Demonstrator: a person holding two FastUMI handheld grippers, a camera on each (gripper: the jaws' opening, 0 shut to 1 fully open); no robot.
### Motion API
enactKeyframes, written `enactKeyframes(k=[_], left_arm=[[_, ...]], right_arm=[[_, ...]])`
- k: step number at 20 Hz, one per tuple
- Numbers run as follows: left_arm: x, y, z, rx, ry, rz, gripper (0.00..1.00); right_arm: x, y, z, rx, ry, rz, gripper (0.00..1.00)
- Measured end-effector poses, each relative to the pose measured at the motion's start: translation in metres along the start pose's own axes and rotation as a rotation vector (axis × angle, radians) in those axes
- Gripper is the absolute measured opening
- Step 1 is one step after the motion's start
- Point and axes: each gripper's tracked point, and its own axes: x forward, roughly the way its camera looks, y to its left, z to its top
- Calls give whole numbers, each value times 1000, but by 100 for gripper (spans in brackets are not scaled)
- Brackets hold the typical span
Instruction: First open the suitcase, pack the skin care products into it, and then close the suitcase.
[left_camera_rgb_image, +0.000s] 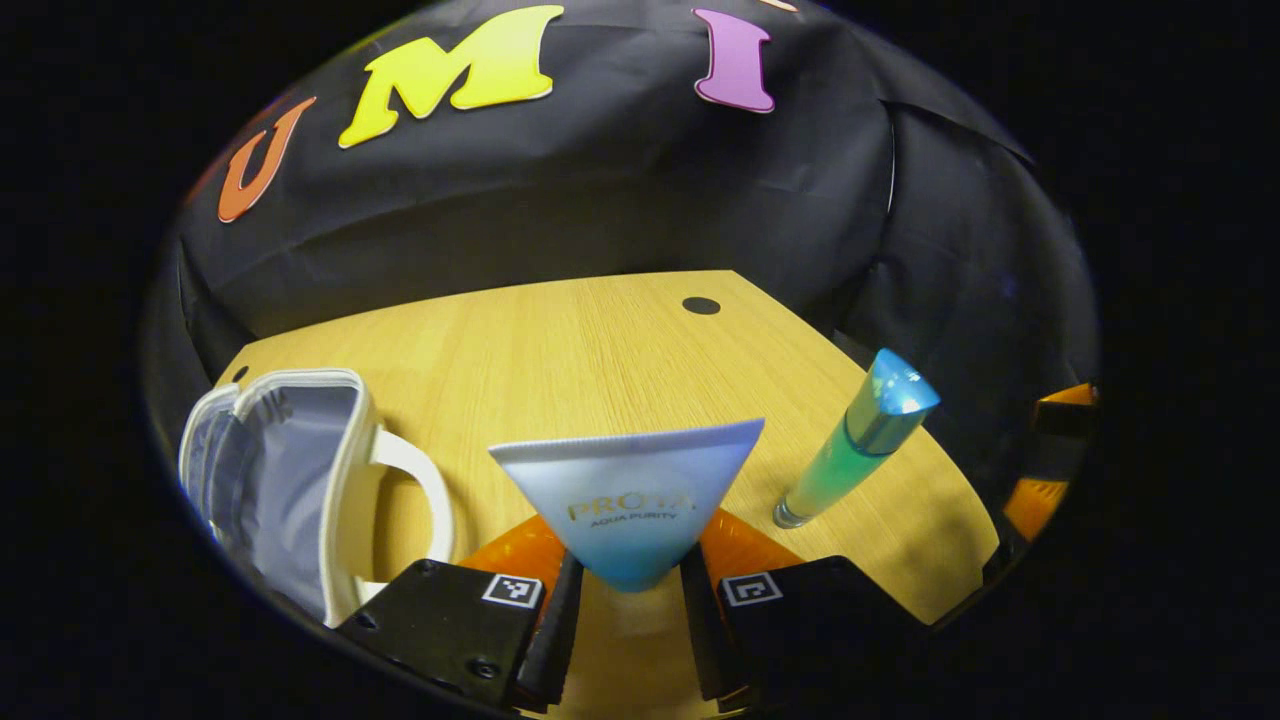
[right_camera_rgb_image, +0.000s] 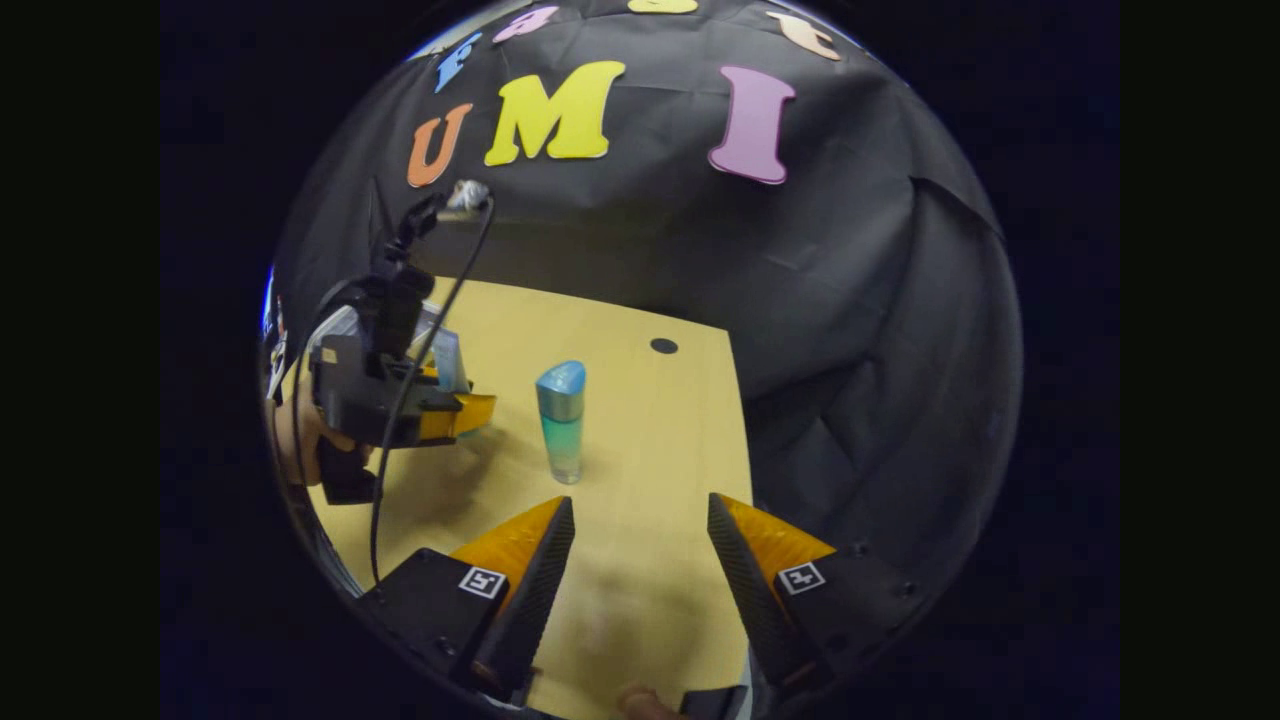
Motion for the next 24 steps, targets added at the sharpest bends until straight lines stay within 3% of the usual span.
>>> enactKeyframes(k=[6, 9, 13, 14, 15, 16, 18, 19, 21, 24], left_arm=[[-74, 40, 49, -64, -67, 102, 51], [-113, 71, 71, -60, -102, 160, 50], [-157, 102, 95, -62, -158, 214, 49], [-167, 109, 98, -61, -160, 227, 53], [-177, 118, 100, -59, -164, 240, 49], [-185, 125, 103, -61, -168, 248, 53], [-202, 139, 108, -71, -184, 261, 49], [-210, 148, 110, -70, -190, 273, 49], [-222, 166, 111, -60, -199, 296, 53], [-232, 195, 110, -62, -212, 312, 49]], right_arm=[[65, 58, 15, -15, -18, 106, 79], [99, 67, 14, -34, -16, 121, 79], [127, 65, 9, 60, 11, 101, 77], [133, 66, 9, 68, 15, 93, 77], [139, 66, 6, 76, 23, 88, 73], [143, 67, 4, 85, 38, 78, 70], [145, 61, 0, 96, 42, 38, 55], [143, 63, 0, 105, 51, 40, 43], [139, 65, -3, 99, 69, 34, 40], [121, 62, 10, 119, 59, 24, 37]])
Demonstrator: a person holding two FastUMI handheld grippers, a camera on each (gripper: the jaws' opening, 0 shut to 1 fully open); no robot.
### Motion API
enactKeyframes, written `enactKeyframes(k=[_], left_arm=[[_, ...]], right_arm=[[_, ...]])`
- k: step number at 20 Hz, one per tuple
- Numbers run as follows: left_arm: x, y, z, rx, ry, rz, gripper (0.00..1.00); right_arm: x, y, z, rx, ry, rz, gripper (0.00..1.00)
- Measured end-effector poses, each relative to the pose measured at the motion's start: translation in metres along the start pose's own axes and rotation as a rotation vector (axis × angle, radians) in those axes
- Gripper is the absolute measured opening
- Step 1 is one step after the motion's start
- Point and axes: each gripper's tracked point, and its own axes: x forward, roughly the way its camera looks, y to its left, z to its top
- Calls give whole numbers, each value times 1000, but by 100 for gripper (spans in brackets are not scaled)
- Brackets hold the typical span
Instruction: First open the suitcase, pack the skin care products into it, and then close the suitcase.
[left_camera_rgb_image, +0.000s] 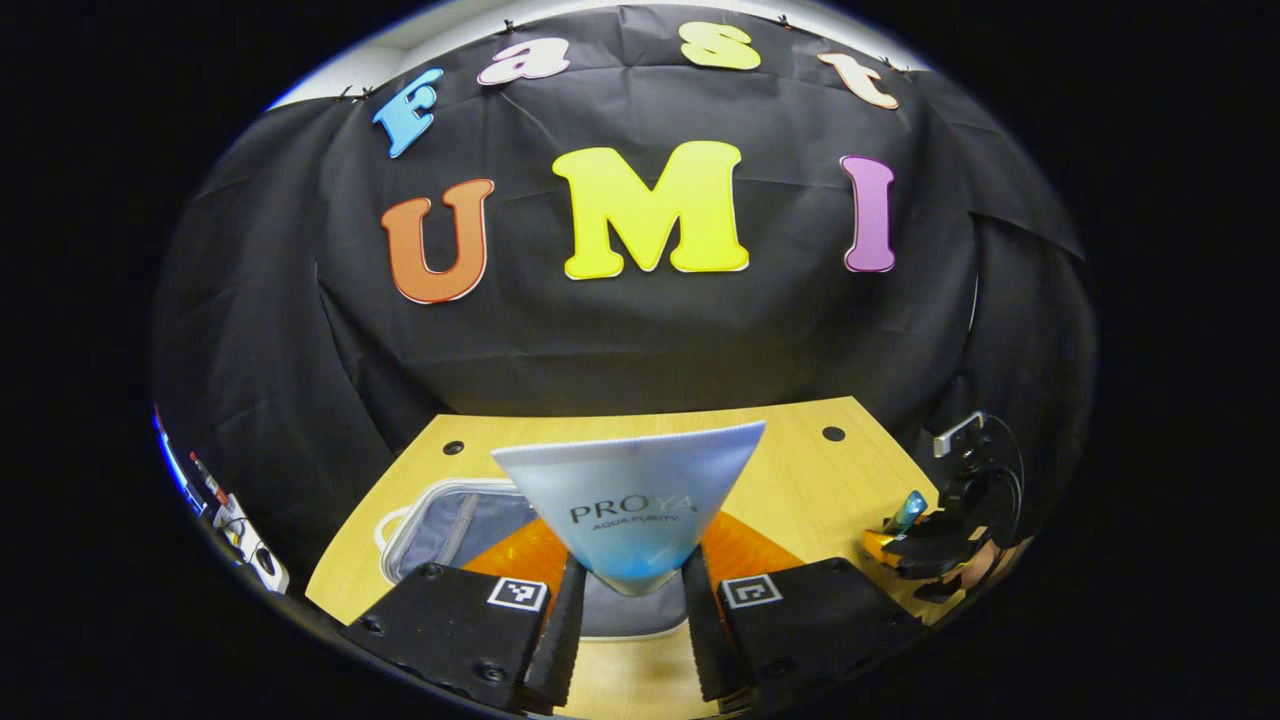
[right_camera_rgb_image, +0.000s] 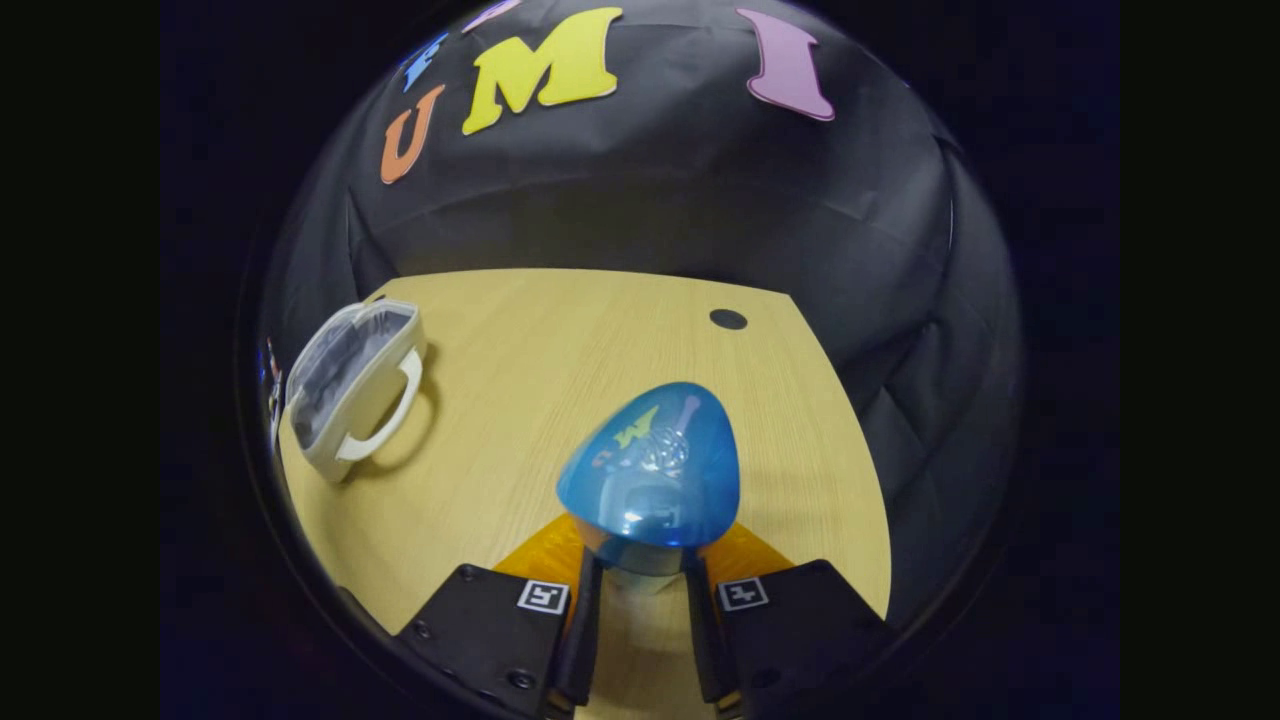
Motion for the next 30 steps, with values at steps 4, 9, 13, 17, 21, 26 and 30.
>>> enactKeyframes(k=[4, 9, 13, 17, 21, 26, 30], left_arm=[[6, 35, -3, -22, -19, -2, 49], [37, 66, -22, -37, 7, -49, 49], [76, 67, -62, -35, 87, -115, 49], [113, 59, -139, 62, 251, -155, 49], [132, 44, -203, 44, 425, -163, 54], [146, 44, -239, 5, 545, -130, 49], [150, 48, -247, 2, 645, -83, 49]], right_arm=[[-43, -2, 42, 58, -66, -32, 37], [-108, 18, 86, 163, -130, -47, 37], [-148, 44, 94, 204, -144, -57, 37], [-170, 75, 92, 186, -144, -72, 37], [-179, 98, 81, 152, -122, -75, 37], [-172, 117, 69, 91, -71, -65, 37], [-161, 123, 67, 68, -49, -55, 37]])
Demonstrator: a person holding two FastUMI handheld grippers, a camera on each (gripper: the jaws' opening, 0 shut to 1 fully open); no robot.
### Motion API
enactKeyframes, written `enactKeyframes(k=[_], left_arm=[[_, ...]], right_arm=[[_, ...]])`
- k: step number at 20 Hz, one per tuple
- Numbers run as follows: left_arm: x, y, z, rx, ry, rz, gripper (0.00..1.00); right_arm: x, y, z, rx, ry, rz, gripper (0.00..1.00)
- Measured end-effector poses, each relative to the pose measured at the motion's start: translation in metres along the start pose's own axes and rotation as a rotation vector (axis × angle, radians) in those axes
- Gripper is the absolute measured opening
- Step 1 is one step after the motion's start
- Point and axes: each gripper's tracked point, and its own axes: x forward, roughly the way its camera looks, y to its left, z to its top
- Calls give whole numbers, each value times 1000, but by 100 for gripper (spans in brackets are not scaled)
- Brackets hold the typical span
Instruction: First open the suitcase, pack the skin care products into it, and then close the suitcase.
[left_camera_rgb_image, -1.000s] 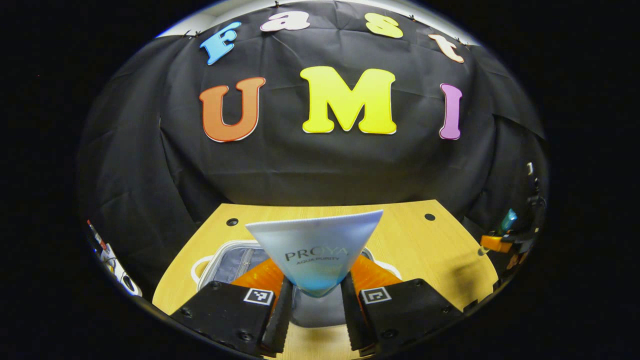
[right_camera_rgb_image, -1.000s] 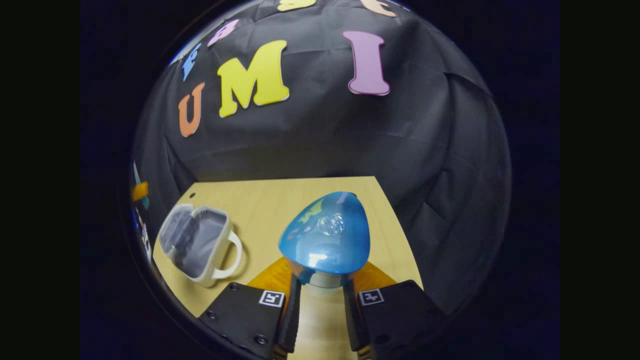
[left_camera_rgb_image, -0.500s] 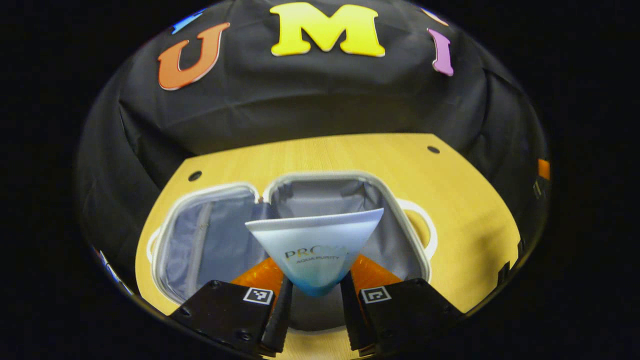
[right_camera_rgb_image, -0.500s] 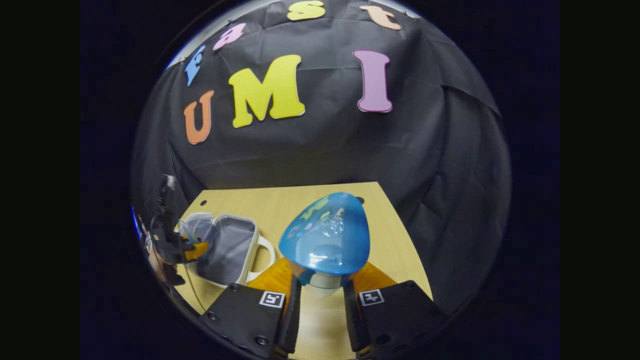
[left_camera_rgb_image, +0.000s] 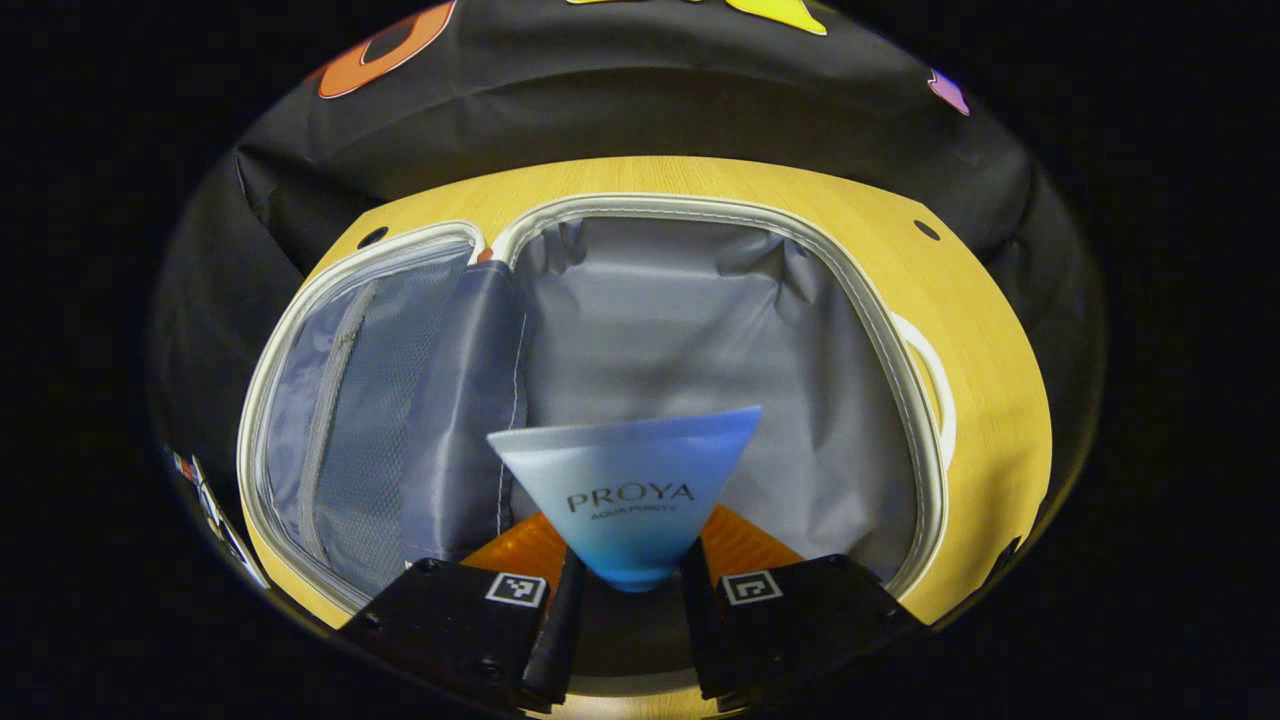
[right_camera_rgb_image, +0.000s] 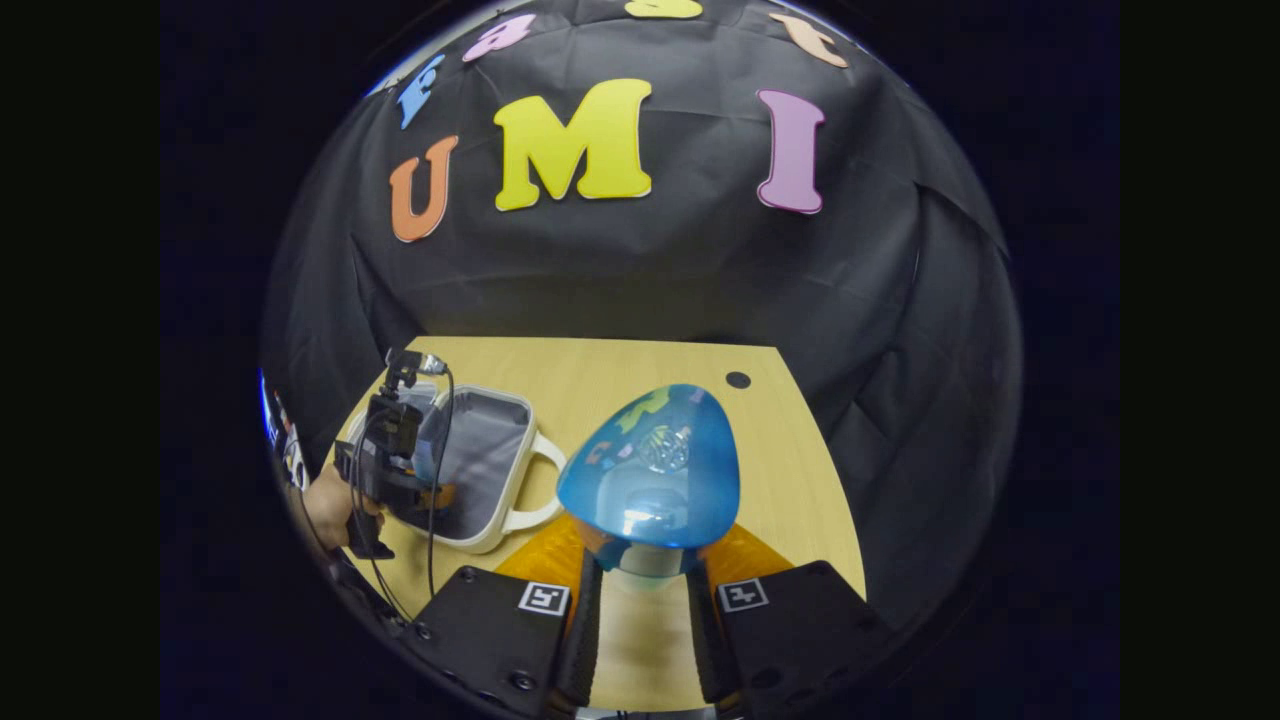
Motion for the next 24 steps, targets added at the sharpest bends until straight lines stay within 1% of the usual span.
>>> enactKeyframes(k=[2, 4, 5, 6, 7, 8, 10, 11, 12, 13, 14, 15, 16, 17, 18, 19, 20, 21, 22, 24], left_arm=[[5, 1, 4, -2, 31, 10, 49], [9, 3, 1, -37, 83, 15, 49], [12, 3, 7, -43, 71, 21, 54], [14, 5, 5, -38, 83, 25, 49], [12, 5, 8, -36, 79, 31, 49], [15, 4, 5, -39, 92, 38, 49], [15, 4, 6, -31, 96, 45, 50], [15, 3, 6, -27, 100, 48, 52], [14, 3, 7, -24, 102, 48, 60], [14, 4, 7, -18, 104, 53, 53], [14, 4, 6, -16, 109, 63, 53], [13, 6, 7, -11, 107, 72, 58], [12, 6, 7, -10, 112, 83, 51], [11, 9, 6, -5, 113, 101, 63], [10, 9, 6, -1, 113, 110, 64], [6, 6, 5, -6, 117, 107, 75], [-2, -2, 5, -17, 109, 84, 76], [-12, -9, 10, -19, 80, 64, 86], [-26, -13, 16, -11, 38, 52, 92], [-62, -16, 33, 3, -66, 45, 92]], right_arm=[[5, 1, -3, 7, 15, 8, 37], [11, 1, -5, 8, 26, 15, 37], [14, 2, -6, 6, 28, 17, 37], [16, 2, -6, 5, 30, 23, 37], [19, 4, -7, 6, 34, 29, 35], [20, 4, -8, 7, 37, 35, 37], [23, 6, -12, 5, 44, 45, 37], [25, 6, -13, 6, 45, 51, 37], [26, 7, -14, 5, 46, 57, 37], [28, 7, -15, 4, 48, 60, 37], [28, 7, -16, 3, 49, 65, 37], [30, 7, -17, 2, 48, 71, 35], [32, 8, -17, -2, 48, 78, 35], [33, 9, -18, -7, 50, 82, 35], [35, 11, -17, -8, 47, 88, 37], [36, 13, -15, -6, 46, 98, 37], [36, 17, -13, -7, 41, 111, 37], [38, 20, -10, -15, 34, 120, 37], [41, 27, -5, -23, 23, 127, 35], [45, 44, 9, -27, 7, 150, 37]])
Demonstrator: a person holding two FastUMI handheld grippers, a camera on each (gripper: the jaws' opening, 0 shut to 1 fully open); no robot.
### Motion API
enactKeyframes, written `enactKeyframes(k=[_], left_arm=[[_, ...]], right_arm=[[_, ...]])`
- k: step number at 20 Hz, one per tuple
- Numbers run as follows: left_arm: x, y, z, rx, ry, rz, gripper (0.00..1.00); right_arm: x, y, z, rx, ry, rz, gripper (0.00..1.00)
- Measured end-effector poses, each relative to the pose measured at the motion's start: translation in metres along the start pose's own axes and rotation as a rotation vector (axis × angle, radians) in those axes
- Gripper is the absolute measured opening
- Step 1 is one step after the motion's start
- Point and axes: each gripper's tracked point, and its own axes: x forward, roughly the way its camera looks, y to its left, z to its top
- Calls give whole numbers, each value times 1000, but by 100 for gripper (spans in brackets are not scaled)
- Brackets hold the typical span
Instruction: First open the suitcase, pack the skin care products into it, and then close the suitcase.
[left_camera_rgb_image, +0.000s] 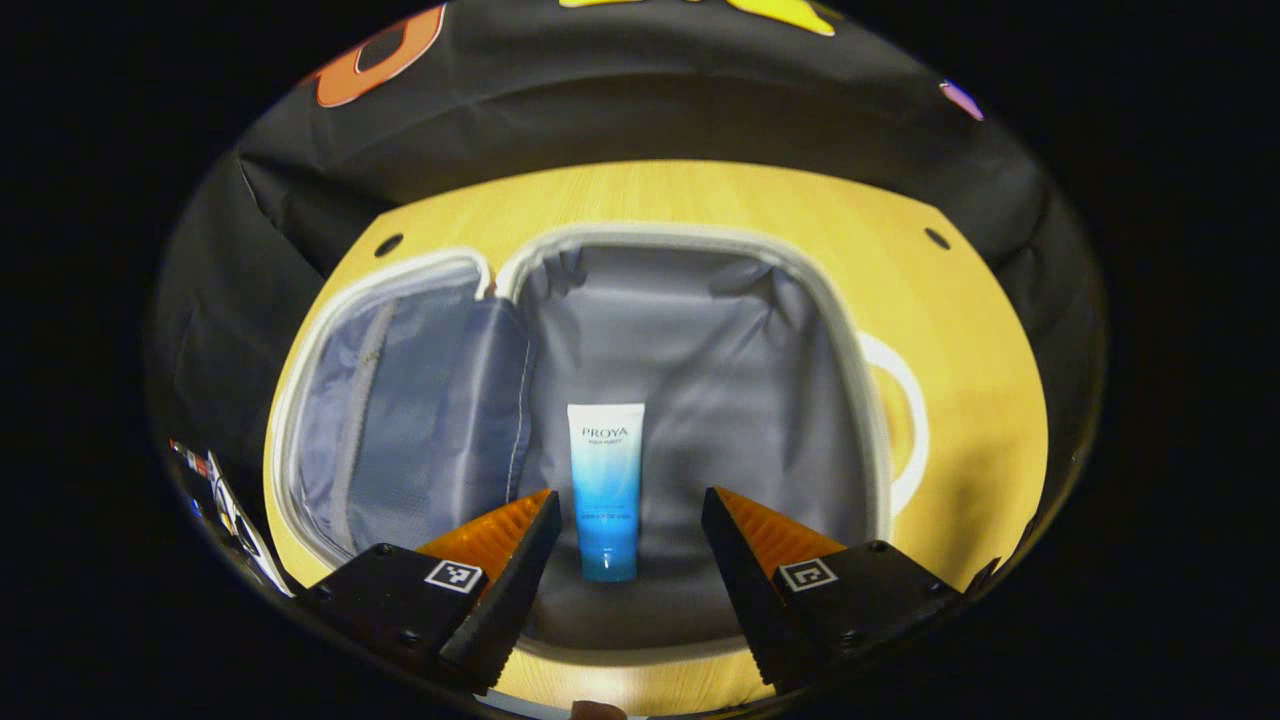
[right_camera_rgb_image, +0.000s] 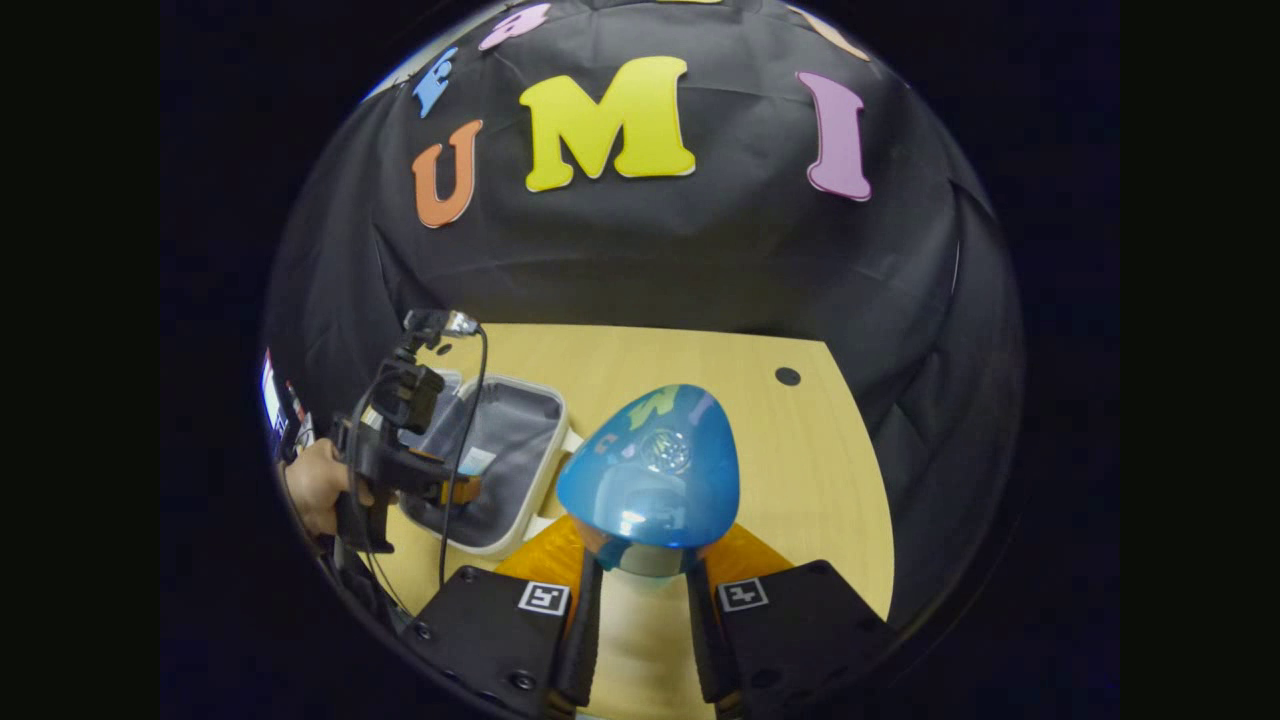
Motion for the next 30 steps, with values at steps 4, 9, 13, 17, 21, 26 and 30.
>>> enactKeyframes(k=[4, 9, 13, 17, 21, 26, 30], left_arm=[[-80, 22, 28, -61, -178, -12, 92], [-164, 72, 62, -23, -409, 19, 92], [-232, 116, 87, 45, -635, 114, 93], [-277, 134, 105, 66, -793, 144, 97], [-284, 147, 110, 30, -836, 129, 98], [-274, 175, 104, 22, -811, 168, 100], [-264, 186, 91, -22, -777, 159, 98]], right_arm=[[22, 42, 23, -15, -24, 52, 37], [66, 119, 20, -67, 7, 127, 37], [109, 175, -32, -111, 140, 171, 37], [133, 193, -76, -136, 243, 146, 37], [140, 197, -102, -90, 316, 120, 37], [150, 198, -115, 51, 399, 71, 37], [164, 196, -110, 130, 445, 31, 37]])
